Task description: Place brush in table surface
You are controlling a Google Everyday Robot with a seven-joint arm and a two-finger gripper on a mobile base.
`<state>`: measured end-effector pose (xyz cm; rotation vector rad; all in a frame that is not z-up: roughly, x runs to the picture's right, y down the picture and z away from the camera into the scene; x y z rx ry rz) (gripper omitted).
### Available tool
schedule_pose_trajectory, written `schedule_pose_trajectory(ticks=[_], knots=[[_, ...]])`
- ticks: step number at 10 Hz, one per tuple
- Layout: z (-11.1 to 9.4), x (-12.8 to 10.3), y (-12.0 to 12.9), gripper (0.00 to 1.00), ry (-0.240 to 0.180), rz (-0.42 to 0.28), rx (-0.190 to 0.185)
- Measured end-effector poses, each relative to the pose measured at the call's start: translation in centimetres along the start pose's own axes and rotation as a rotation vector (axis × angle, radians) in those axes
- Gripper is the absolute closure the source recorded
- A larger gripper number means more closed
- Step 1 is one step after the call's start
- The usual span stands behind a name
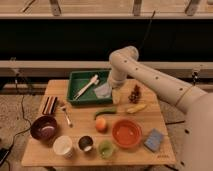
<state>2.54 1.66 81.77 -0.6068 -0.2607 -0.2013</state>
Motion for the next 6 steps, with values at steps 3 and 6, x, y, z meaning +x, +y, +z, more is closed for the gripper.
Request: schedule_pose_trajectory(ticks=[3,6], knots=[[1.3,-4.5,-4.5,0.20,-0.054,-0.161,-0.010],[1.6,-5.7,-5.5,0.20,-0.075,-0.218,-0.016]])
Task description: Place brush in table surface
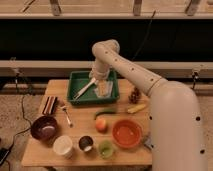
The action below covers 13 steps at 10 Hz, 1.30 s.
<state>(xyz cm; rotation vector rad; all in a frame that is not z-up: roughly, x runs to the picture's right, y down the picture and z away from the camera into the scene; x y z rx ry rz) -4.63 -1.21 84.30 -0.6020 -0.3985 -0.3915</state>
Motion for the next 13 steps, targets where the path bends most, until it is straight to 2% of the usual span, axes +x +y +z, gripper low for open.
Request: schedule_pose_trajectory(ticks=[4,6,7,9,11,13], knots=[[0.0,0.1,0.0,0.20,0.001,0.001,0.002],[0.7,0.9,-0.5,0.20,-0.007,-0.008,0.019],[1.3,1.9,-1.3,0.20,-0.013,-0.010,0.030],[3.3,4.2,-4.5,0.20,-0.024,-0.017,0.052],[5.1,5.6,-7.2,0.20,-0.032,-0.028,0.058],[6.5,5.7,-8.7,0.20,-0.030,-0.049,0.051]])
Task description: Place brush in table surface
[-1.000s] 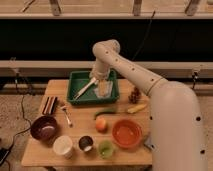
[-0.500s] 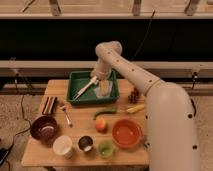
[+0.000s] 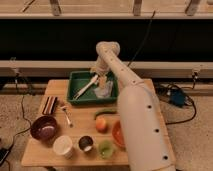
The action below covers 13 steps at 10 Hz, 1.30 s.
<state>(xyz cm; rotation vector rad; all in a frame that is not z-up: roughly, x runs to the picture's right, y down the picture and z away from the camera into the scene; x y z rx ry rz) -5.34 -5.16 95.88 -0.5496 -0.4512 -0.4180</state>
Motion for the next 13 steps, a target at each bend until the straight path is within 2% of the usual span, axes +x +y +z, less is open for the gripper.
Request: schedule_pose_trajectory(ticks=[5,8,10,13], knots=[[3.5,-0.8,-1.5,0.20,0.007,-0.043,-0.039],[4.6,-1.2,-2.2,0.20,0.008,-0.061,-0.060],[4.6,-1.0,-2.0,0.20,0.011,-0.059,-0.065],[6.9,-2.3,-2.6,0.20,0.028,-0.048,-0.070]])
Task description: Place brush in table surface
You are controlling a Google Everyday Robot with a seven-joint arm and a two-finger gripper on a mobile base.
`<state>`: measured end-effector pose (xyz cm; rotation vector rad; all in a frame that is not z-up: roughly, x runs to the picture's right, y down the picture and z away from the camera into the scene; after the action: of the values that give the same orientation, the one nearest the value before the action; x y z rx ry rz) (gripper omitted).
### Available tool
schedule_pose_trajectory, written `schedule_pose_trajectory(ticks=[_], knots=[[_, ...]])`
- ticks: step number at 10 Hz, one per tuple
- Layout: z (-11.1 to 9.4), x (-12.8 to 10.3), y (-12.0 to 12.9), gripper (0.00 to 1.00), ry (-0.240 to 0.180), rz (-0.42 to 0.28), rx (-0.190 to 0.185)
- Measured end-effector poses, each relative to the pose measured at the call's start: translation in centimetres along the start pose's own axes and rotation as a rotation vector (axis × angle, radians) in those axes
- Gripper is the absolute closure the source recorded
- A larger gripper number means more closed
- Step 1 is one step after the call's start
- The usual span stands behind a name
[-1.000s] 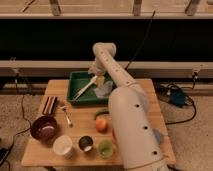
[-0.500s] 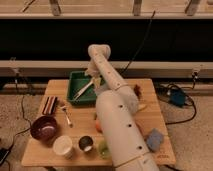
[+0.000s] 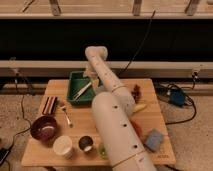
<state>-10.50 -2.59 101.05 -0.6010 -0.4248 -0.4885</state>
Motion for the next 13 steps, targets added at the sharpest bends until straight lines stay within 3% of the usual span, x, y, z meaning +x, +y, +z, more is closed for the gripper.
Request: schedule_pose_trajectory(ticks=[2,5,9,11,13], knots=[[1.6,-1.4,-0.5,0.20,0.008,0.017,0.014],[1.7,-1.8,-0.4,0.20,0.034,0.034,0.043],[2.0,-1.9,-0.7,0.20,0.069,0.019,0.013],[2.2,-1.9,-0.8,0.31,0.076,-0.003,-0.012],[2.4,-1.8,-0.6,0.53,0.082,-0.030,-0.044]])
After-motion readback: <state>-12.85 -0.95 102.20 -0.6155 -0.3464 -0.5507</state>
